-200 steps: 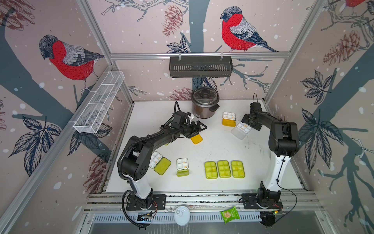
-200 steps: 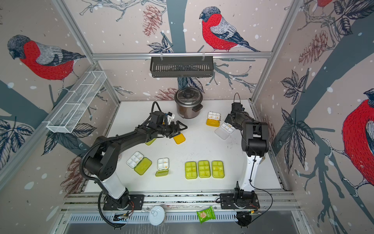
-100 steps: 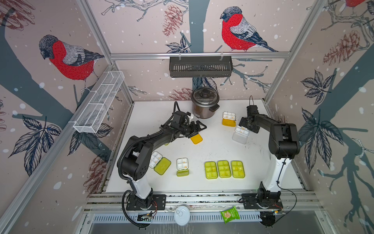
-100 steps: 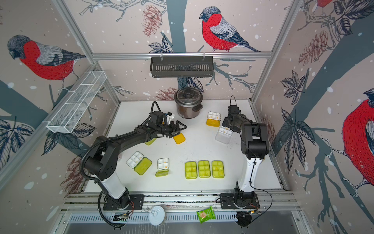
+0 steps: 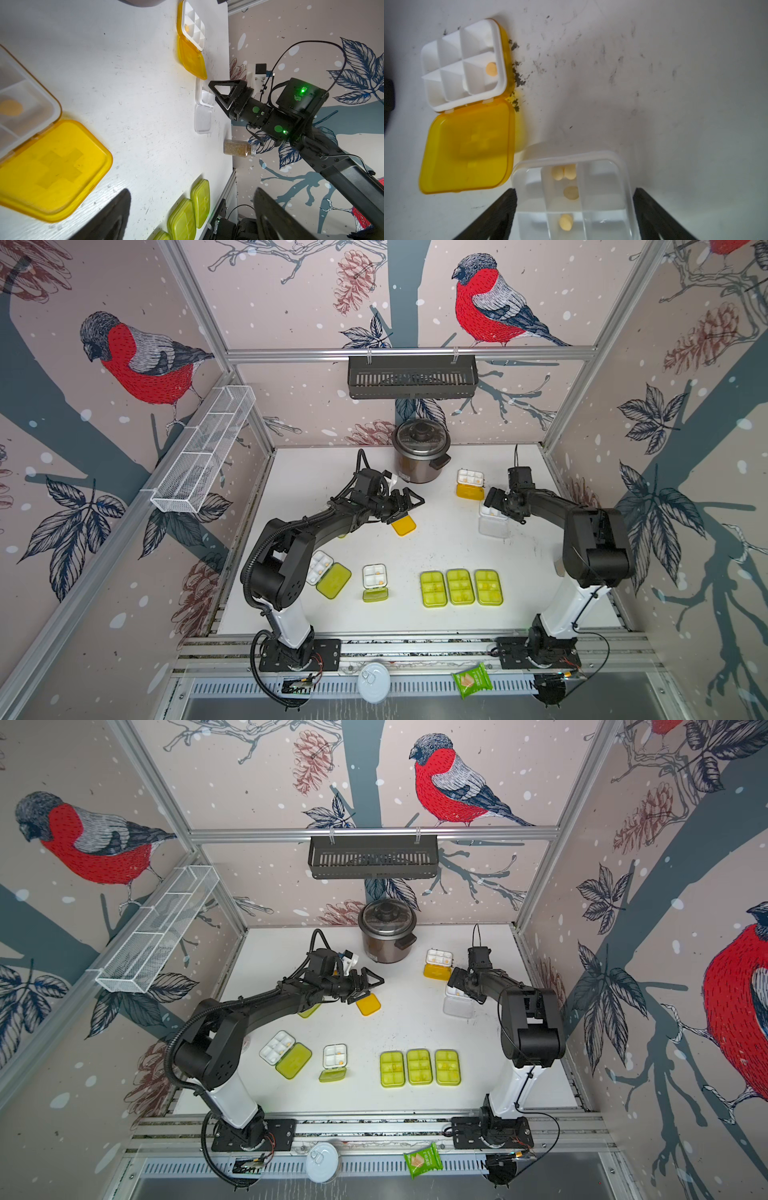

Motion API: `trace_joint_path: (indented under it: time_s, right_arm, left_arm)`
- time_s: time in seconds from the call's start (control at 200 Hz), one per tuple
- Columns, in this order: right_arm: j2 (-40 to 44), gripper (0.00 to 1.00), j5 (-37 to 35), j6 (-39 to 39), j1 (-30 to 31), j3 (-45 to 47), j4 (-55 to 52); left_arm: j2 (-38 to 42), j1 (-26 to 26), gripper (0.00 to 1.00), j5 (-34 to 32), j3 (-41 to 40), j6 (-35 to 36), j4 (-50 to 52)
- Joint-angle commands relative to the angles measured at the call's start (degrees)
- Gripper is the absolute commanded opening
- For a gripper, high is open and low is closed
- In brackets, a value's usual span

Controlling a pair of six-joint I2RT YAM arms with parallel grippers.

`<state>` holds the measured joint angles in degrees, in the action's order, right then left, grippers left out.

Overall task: Close pillboxes
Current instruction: Adjust the pillbox at the center of the board.

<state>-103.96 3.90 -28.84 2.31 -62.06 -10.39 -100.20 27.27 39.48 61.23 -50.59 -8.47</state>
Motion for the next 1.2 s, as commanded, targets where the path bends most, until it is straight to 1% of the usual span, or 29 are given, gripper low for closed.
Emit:
trace_joint_path:
  time_s: [0.0,0.12,0.335,0.565,0.68,0.775,0.84,0.92,0.996,1.106,1.196]
  right_arm:
    - [0.6,0.9,4.4,-0.7,0.1,-0.2,4.0]
    - [-0.7,0.9,6.7,0.5,0.9,-2.1,3.9]
    - [-2.8,0.9,10.6,1.5,4.0,-2.9,5.0]
    - [-0.2,0.9,9.1,2.0,6.6,-3.2,4.0]
    - [0.7,0.9,10.4,2.6,8.2,-3.8,3.0]
    - [1.4,0.89,8.2,3.3,9.1,-4.4,1.7]
    - [2.0,0.9,5.6,3.3,8.6,-4.6,1.0]
    - [2.1,0.91,2.0,2.8,6.4,-5.1,0.0]
    - [1.6,0.94,1.1,2.9,4.0,-5.2,-0.2]
    - [-0.9,0.97,2.7,3.8,1.3,-6.0,-0.2]
    - [-3.0,0.99,5.1,4.0,0.7,-6.7,-0.1]
  left_arm:
    - [-0.3,0.1,0.91,1.3,0.0,-0.4,-2.3]
    - [-0.4,0.2,0.91,1.1,0.0,0.0,-2.0]
    - [-0.4,0.2,0.91,1.2,0.2,0.2,-1.8]
    - [-0.4,0.2,0.91,1.6,0.2,0.0,-2.1]
    - [-0.3,0.2,0.91,1.4,0.2,0.1,-2.1]
    - [-0.6,0.2,0.91,1.5,0.3,0.0,-2.1]
    - [-0.6,0.2,0.91,1.5,0.2,0.1,-2.1]
    - [-0.6,0.2,0.91,1.6,0.2,0.0,-2.2]
    - [-0.4,0.2,0.91,1.5,0.2,0.1,-2.1]
    - [-0.5,0.2,0.91,1.6,0.3,0.1,-2.2]
    - [-0.7,0.2,0.91,1.5,0.4,0.1,-2.1]
